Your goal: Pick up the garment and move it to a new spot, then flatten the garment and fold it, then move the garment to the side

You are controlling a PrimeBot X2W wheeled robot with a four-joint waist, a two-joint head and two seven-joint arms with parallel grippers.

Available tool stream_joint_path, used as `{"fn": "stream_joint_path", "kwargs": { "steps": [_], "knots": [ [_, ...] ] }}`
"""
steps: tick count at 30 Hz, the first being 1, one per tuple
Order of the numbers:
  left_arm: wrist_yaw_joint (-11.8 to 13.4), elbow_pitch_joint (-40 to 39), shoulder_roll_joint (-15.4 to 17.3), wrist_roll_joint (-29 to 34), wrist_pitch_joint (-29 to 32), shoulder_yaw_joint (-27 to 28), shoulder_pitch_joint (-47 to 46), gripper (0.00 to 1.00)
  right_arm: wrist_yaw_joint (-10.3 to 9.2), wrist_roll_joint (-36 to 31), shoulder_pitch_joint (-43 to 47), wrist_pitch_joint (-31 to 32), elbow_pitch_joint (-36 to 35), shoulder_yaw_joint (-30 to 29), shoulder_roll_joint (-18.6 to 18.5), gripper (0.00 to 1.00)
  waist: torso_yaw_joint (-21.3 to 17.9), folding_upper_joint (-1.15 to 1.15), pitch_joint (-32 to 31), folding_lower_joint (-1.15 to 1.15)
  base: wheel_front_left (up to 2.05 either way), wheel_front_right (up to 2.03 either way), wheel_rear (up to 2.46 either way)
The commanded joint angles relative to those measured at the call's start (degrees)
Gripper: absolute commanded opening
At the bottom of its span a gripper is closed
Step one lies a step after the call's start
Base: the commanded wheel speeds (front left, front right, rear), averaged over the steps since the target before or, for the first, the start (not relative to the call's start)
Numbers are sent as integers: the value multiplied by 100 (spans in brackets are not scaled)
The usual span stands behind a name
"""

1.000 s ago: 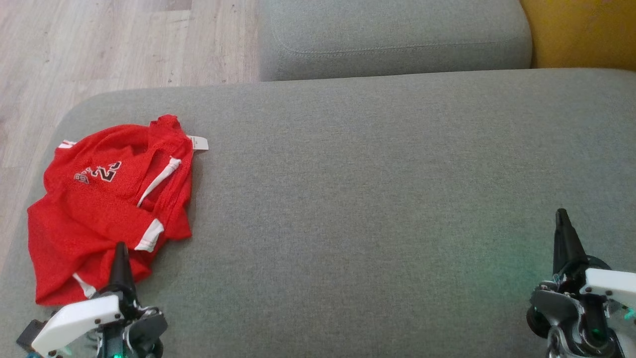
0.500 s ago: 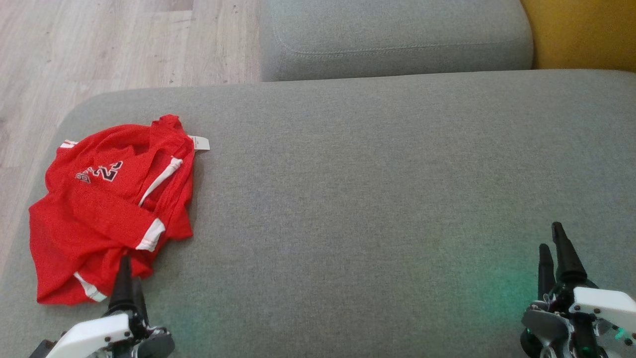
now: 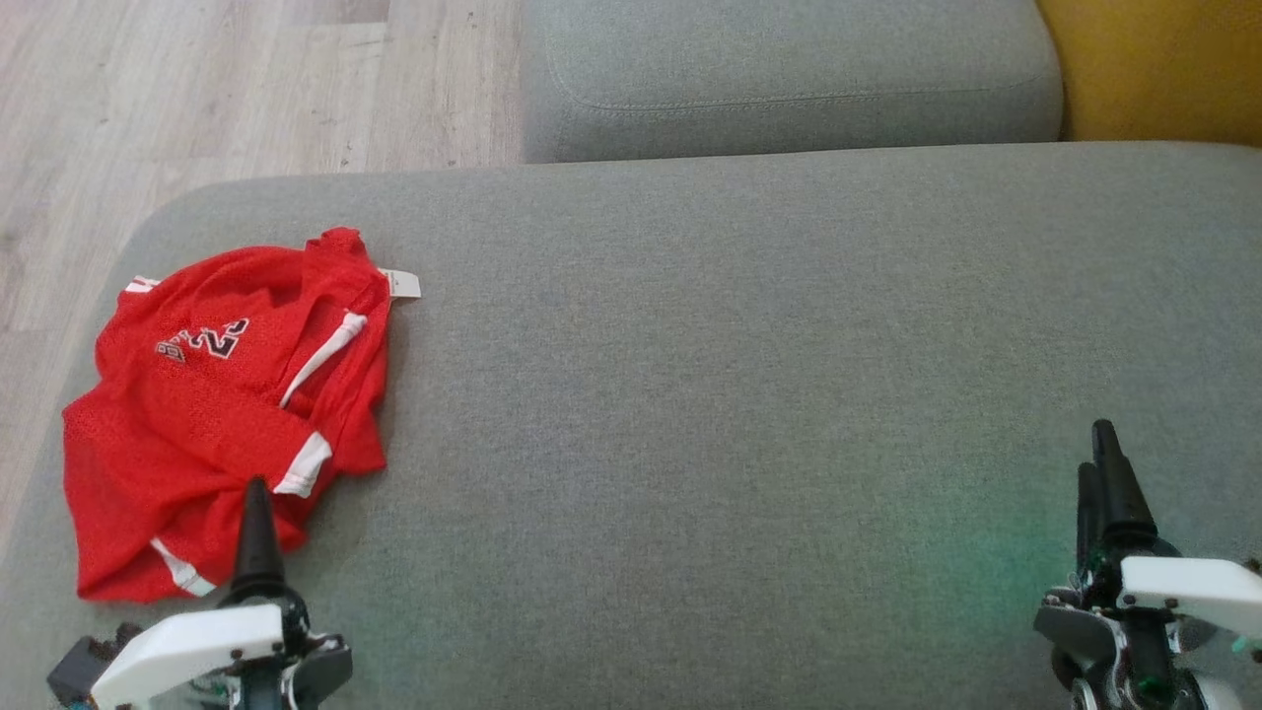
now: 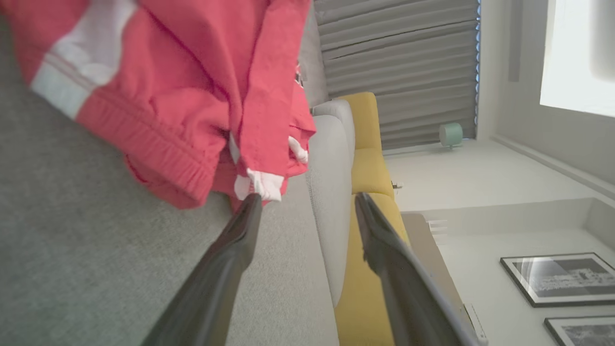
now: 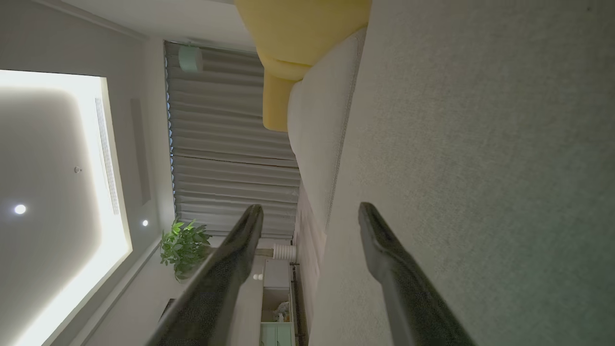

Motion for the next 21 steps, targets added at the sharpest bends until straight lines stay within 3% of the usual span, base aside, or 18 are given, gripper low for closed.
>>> {"fn": "stream_joint_path", "kwargs": {
  "steps": [1,21],
  "knots": [
    [-9,-231,80,131,-55,-9,-322,100,-1,-102,-240,-44,-245,32,-80,100,0,0,0,0,0,0,0],
    [12,-477,122,2226,-395,-366,-368,100,-2,-2109,-168,-263,-698,342,-190,100,-8,0,-16,0,0,0,0]
  ]
}}
